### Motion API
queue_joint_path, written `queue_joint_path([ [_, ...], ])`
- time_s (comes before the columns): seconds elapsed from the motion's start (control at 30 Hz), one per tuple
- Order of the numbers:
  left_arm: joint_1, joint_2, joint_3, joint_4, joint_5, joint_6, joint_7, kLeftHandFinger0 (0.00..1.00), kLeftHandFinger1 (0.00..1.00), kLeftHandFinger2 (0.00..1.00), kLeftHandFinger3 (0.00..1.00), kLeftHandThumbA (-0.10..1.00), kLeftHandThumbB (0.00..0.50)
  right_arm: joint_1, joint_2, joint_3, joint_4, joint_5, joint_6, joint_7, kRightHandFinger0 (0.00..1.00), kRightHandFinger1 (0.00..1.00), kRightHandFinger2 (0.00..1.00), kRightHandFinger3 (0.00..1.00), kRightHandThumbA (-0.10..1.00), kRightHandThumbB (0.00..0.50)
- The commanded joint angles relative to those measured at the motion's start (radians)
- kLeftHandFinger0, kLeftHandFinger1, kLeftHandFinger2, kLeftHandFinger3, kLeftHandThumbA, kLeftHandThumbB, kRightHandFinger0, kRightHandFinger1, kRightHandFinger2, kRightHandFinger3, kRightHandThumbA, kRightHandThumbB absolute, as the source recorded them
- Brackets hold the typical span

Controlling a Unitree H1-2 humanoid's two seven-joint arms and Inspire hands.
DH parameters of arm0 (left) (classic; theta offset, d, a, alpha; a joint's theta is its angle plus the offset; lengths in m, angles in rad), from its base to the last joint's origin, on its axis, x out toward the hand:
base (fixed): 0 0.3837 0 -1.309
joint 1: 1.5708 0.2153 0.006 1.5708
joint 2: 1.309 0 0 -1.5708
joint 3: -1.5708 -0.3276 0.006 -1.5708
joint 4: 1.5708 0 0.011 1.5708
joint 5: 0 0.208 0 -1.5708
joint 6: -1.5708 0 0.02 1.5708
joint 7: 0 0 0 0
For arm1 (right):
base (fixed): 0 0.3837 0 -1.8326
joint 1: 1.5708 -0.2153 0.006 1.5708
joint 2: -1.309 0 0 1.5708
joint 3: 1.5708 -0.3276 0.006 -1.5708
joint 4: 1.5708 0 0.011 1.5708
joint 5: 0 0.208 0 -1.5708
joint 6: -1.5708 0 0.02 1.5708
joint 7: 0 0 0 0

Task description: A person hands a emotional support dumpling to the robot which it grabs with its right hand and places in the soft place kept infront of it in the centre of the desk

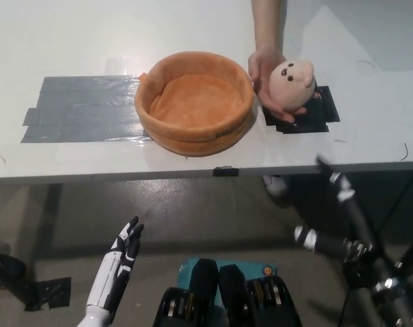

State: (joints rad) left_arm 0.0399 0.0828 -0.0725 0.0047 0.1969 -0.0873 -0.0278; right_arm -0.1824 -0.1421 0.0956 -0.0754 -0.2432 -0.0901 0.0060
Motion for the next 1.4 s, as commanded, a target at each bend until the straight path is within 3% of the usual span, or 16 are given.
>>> queue_joint_path([
  [0.0, -0.011, 0.001, -0.005, -0.019, 0.016, -0.041, 0.017, 1.0, 1.0, 1.0, 1.0, 1.0, 0.116, -0.169, -0.025, -0.052, -0.117, -0.072, 0.176, -0.002, 1.0, 1.0, 1.0, 1.0, 0.91, 0.3],
  [0.2, -0.018, -0.001, -0.001, -0.03, 0.014, -0.028, 0.013, 1.0, 1.0, 1.0, 1.0, 1.0, 0.11, -0.431, -0.094, -0.049, -0.013, -0.12, 0.333, 0.051, 1.0, 1.0, 1.0, 1.0, 0.96, 0.348],
  [0.3, -0.02, 0.003, -0.002, -0.032, 0.018, -0.03, 0.012, 1.0, 1.0, 1.0, 1.0, 1.0, 0.105, -0.549, -0.113, -0.033, 0.1, -0.116, 0.356, 0.061, 1.0, 1.0, 1.0, 1.0, 0.91, 0.353],
  [0.43, -0.019, 0.002, -0.003, -0.026, 0.014, -0.047, 0.012, 1.0, 1.0, 1.0, 1.0, 1.0, 0.109, -0.675, -0.116, 0.002, 0.251, -0.129, 0.413, 0.077, 1.0, 1.0, 1.0, 1.0, 0.95, 0.384],
  [0.5, -0.02, 0.0, -0.003, -0.027, 0.011, -0.049, 0.013, 1.0, 1.0, 1.0, 1.0, 1.0, 0.111, -0.724, -0.113, 0.014, 0.322, -0.126, 0.434, 0.084, 1.0, 1.0, 1.0, 1.0, 0.94, 0.374],
  [0.63, -0.02, 0.0, -0.004, -0.03, 0.012, -0.047, 0.01, 1.0, 1.0, 1.0, 1.0, 1.0, 0.127, -0.819, -0.1, 0.036, 0.513, -0.114, 0.417, 0.084, 1.0, 1.0, 1.0, 1.0, 0.87, 0.373],
  [0.73, -0.021, 0.001, -0.005, -0.034, 0.016, -0.041, 0.01, 1.0, 1.0, 1.0, 1.0, 1.0, 0.112, -0.861, -0.094, 0.055, 0.608, -0.115, 0.401, 0.078, 1.0, 1.0, 1.0, 1.0, 0.86, 0.371],
  [0.87, -0.02, 0.0, -0.004, -0.04, 0.02, -0.037, 0.014, 1.0, 1.0, 1.0, 1.0, 1.0, 0.104, -0.905, -0.08, 0.081, 0.733, -0.111, 0.37, 0.078, 1.0, 1.0, 1.0, 1.0, 0.94, 0.367],
  [1.1, -0.022, -0.002, -0.002, -0.043, 0.015, -0.025, 0.01, 1.0, 1.0, 1.0, 1.0, 0.98, 0.094, -0.927, -0.051, 0.085, 0.879, -0.087, 0.351, 0.077, 1.0, 1.0, 1.0, 1.0, 0.92, 0.408],
  [1.2, -0.021, -0.003, -0.001, -0.043, 0.008, -0.027, 0.007, 1.0, 1.0, 1.0, 1.0, 0.97, 0.1, -0.925, -0.045, 0.097, 0.926, -0.092, 0.346, 0.082, 1.0, 1.0, 1.0, 1.0, 0.9, 0.379],
  [1.37, -0.022, -0.001, -0.001, -0.043, 0.012, -0.031, 0.009, 1.0, 1.0, 1.0, 1.0, 0.98, 0.101, -0.914, -0.053, 0.145, 0.974, -0.119, 0.371, 0.103, 1.0, 1.0, 1.0, 1.0, 0.94, 0.377],
])
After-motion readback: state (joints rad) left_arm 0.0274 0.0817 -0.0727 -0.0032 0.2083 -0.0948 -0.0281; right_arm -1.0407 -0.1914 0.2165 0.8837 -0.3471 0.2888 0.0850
